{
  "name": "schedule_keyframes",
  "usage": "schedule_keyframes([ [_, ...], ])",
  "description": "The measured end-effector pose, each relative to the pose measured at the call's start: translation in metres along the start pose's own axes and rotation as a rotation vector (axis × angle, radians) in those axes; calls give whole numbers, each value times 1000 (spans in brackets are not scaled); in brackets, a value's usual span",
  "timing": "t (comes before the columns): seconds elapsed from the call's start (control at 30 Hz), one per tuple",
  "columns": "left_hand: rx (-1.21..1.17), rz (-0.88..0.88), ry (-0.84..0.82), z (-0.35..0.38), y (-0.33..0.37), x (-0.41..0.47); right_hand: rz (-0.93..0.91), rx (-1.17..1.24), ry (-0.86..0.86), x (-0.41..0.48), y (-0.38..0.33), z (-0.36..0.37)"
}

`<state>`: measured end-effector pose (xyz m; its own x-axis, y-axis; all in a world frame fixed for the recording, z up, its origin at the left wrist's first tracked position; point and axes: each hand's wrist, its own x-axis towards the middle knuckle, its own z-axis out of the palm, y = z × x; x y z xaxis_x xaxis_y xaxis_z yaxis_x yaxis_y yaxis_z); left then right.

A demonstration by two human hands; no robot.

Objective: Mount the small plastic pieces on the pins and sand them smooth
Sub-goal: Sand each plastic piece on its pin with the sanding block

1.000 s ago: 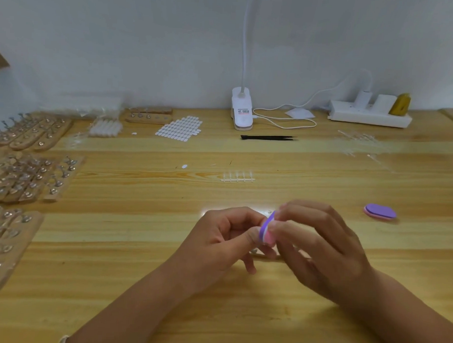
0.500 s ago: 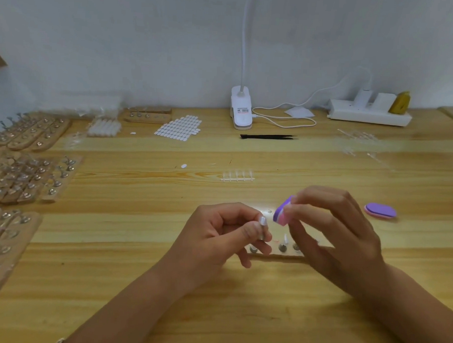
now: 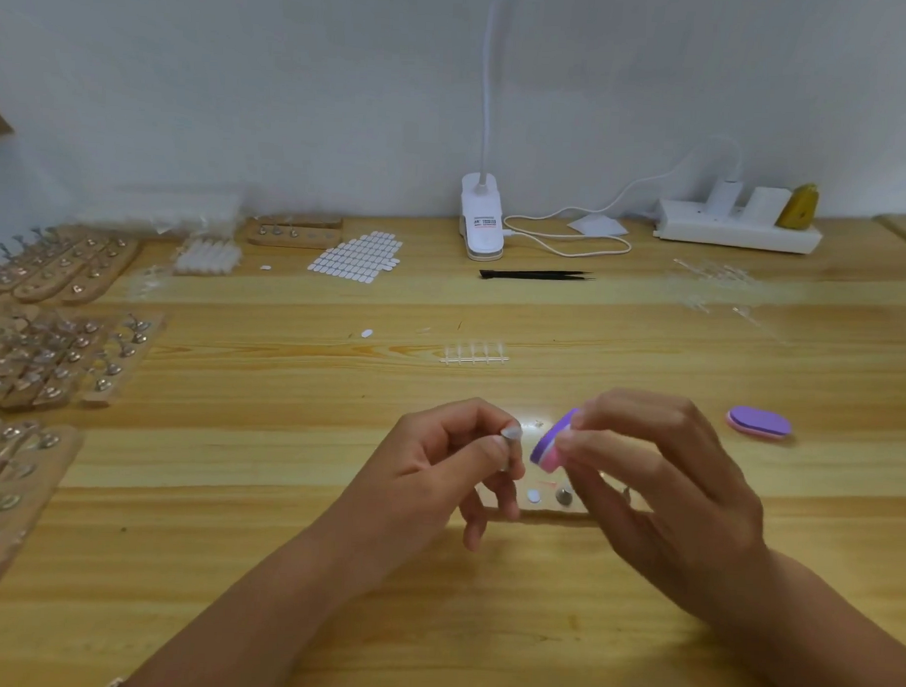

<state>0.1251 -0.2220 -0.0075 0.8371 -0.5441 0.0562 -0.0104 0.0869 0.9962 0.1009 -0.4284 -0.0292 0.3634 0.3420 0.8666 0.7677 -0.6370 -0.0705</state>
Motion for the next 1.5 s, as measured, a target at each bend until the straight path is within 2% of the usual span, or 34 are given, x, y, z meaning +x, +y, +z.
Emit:
schedule_keyframes([
  [0.2,51,29,-9,0,-3,0,-16,-40,-79,1,7,1],
  [0.33,49,29,0,-2,-4,0,38,-11,-31,4,10,-4],
  [0.4,47,34,-21,-1,-4,0,-1,44,-14,1,1,1],
  [0.5,50,39,-82,-1,-1,-1,-72,39,-77,-2,-3,6],
  [0.67,27,-3,-101,-3,1,-1,23,15,-65,2,8,-1],
  [0.83,86,7,-174,-2,-1,-2,-113,56,-94,-1,-6,4],
  [0.9,72,3,-166,-3,0,-2,-74,2,-114,-1,5,1],
  [1.0,48,-9,-164,-3,0,-2,7,4,-56,1,9,-2],
  [1.13,70,-11,-214,-1,0,-3,-110,71,-50,-3,-5,5],
  [1.3,42,-4,-181,-4,2,-3,43,11,-40,0,8,-2],
  [1.37,74,7,-170,-4,0,-2,12,59,-3,0,-1,2],
  [1.5,139,12,-184,-6,-3,-2,-75,71,-65,-3,-4,5],
])
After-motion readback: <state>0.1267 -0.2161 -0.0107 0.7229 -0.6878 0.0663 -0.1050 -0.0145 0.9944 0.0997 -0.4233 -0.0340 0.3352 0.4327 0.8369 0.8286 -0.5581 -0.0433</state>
